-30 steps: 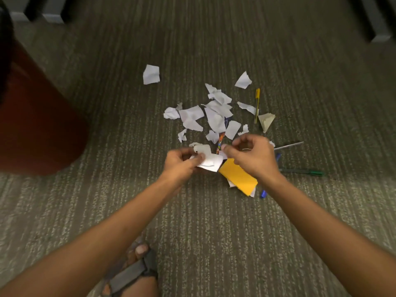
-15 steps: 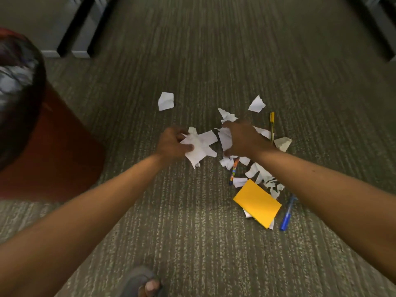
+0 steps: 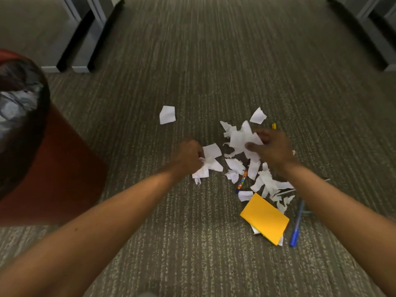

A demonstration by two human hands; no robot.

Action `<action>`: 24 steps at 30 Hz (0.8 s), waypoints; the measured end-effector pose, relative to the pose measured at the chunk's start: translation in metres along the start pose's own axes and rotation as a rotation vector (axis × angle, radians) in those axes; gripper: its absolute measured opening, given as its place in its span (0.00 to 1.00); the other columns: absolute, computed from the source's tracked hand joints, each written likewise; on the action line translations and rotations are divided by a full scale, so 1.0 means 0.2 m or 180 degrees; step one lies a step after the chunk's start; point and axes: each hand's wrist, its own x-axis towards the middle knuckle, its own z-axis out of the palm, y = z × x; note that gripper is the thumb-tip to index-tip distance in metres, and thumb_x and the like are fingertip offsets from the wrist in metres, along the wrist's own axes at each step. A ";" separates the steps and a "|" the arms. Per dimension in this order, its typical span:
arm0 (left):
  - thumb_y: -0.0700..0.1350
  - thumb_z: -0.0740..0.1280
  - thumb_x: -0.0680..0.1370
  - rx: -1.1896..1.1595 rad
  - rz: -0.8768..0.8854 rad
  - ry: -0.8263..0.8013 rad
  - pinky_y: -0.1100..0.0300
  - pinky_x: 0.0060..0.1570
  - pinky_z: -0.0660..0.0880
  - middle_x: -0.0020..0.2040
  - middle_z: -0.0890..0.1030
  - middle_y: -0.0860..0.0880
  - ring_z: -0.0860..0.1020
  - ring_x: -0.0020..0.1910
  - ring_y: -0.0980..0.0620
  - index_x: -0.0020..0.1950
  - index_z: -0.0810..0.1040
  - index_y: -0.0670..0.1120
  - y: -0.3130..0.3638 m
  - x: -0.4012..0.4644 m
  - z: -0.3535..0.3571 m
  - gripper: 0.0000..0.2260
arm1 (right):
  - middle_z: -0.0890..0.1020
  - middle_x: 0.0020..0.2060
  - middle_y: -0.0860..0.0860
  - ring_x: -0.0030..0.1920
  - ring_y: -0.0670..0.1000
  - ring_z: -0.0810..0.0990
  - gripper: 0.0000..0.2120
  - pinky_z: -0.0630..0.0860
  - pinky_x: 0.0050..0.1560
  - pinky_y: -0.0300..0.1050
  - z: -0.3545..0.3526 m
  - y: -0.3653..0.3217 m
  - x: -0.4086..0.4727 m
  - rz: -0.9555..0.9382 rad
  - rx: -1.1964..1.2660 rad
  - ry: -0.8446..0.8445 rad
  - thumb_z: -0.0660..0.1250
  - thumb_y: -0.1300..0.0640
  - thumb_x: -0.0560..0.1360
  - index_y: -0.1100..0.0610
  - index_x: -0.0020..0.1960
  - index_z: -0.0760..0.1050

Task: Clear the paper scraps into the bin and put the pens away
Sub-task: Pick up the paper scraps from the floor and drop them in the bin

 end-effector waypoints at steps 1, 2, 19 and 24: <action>0.36 0.72 0.71 0.0068 0.0052 -0.0069 0.54 0.50 0.78 0.52 0.84 0.42 0.81 0.51 0.44 0.48 0.85 0.42 0.01 0.01 0.02 0.08 | 0.85 0.52 0.58 0.48 0.52 0.85 0.16 0.82 0.48 0.48 -0.02 -0.01 0.02 0.0259 0.0488 -0.0110 0.76 0.64 0.69 0.62 0.55 0.81; 0.35 0.71 0.71 0.0124 0.0092 -0.0097 0.53 0.48 0.79 0.50 0.84 0.42 0.82 0.48 0.43 0.48 0.85 0.42 0.01 0.01 0.03 0.08 | 0.85 0.51 0.59 0.45 0.50 0.85 0.13 0.83 0.44 0.44 -0.04 -0.01 0.04 0.0436 0.0848 -0.0266 0.76 0.65 0.69 0.61 0.53 0.81; 0.40 0.67 0.75 0.0670 0.0459 -0.0568 0.50 0.59 0.75 0.62 0.79 0.42 0.78 0.60 0.41 0.72 0.70 0.50 -0.05 0.08 0.07 0.26 | 0.80 0.61 0.59 0.63 0.58 0.76 0.20 0.68 0.60 0.43 0.25 -0.01 0.18 -0.0253 -0.1938 -0.0904 0.73 0.61 0.70 0.61 0.62 0.78; 0.37 0.67 0.75 0.0684 0.0390 -0.0323 0.51 0.57 0.76 0.62 0.79 0.41 0.78 0.58 0.41 0.63 0.78 0.44 -0.02 0.07 0.09 0.16 | 0.77 0.39 0.55 0.42 0.54 0.76 0.12 0.70 0.37 0.39 0.13 -0.01 0.13 0.0413 -0.0765 -0.0719 0.78 0.62 0.67 0.65 0.47 0.81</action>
